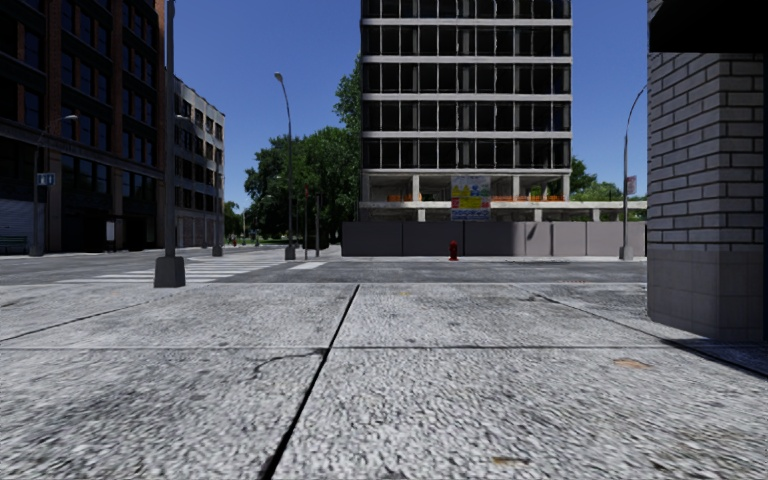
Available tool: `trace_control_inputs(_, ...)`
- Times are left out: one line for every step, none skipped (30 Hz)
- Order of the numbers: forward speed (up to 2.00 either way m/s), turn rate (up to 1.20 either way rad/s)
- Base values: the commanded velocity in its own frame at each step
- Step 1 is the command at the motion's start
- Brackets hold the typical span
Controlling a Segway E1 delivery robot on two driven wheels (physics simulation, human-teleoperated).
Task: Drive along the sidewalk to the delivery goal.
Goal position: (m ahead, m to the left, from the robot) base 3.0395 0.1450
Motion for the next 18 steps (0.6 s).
trace_control_inputs(1.52,0.00)
trace_control_inputs(1.52,0.00)
trace_control_inputs(1.35,0.00)
trace_control_inputs(1.30,0.00)
trace_control_inputs(1.29,0.00)
trace_control_inputs(1.29,0.00)
trace_control_inputs(1.28,0.00)
trace_control_inputs(1.28,0.00)
trace_control_inputs(1.28,0.00)
trace_control_inputs(1.28,0.00)
trace_control_inputs(1.28,0.00)
trace_control_inputs(1.28,0.00)
trace_control_inputs(1.28,0.00)
trace_control_inputs(1.28,0.00)
trace_control_inputs(1.28,0.00)
trace_control_inputs(1.28,0.00)
trace_control_inputs(1.28,0.00)
trace_control_inputs(1.28,0.00)
